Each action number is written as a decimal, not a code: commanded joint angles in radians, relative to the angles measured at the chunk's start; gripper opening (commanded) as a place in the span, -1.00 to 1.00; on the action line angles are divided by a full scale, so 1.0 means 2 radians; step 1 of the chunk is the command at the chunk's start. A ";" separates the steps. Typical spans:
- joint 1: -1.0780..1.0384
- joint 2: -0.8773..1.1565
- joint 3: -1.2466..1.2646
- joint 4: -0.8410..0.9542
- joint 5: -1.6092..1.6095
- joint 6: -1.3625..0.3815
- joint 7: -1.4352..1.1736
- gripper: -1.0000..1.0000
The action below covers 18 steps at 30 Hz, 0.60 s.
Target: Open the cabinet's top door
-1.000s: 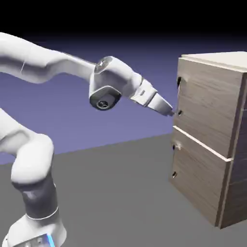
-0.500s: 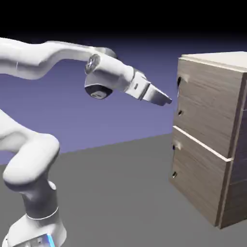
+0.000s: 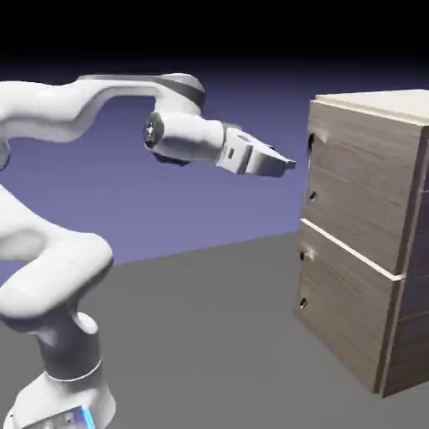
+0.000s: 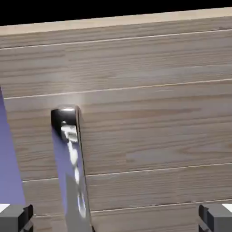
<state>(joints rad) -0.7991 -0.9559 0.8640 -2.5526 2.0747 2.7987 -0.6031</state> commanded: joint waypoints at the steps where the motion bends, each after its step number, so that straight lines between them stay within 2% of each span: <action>1: -0.009 -0.004 0.009 0.003 0.022 -0.003 -0.014 0.00; 18: -0.153 -0.073 0.163 0.049 0.391 -0.045 -0.254 0.00</action>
<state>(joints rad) -1.1051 -1.1016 1.1900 -2.4555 2.8576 2.7088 -1.1103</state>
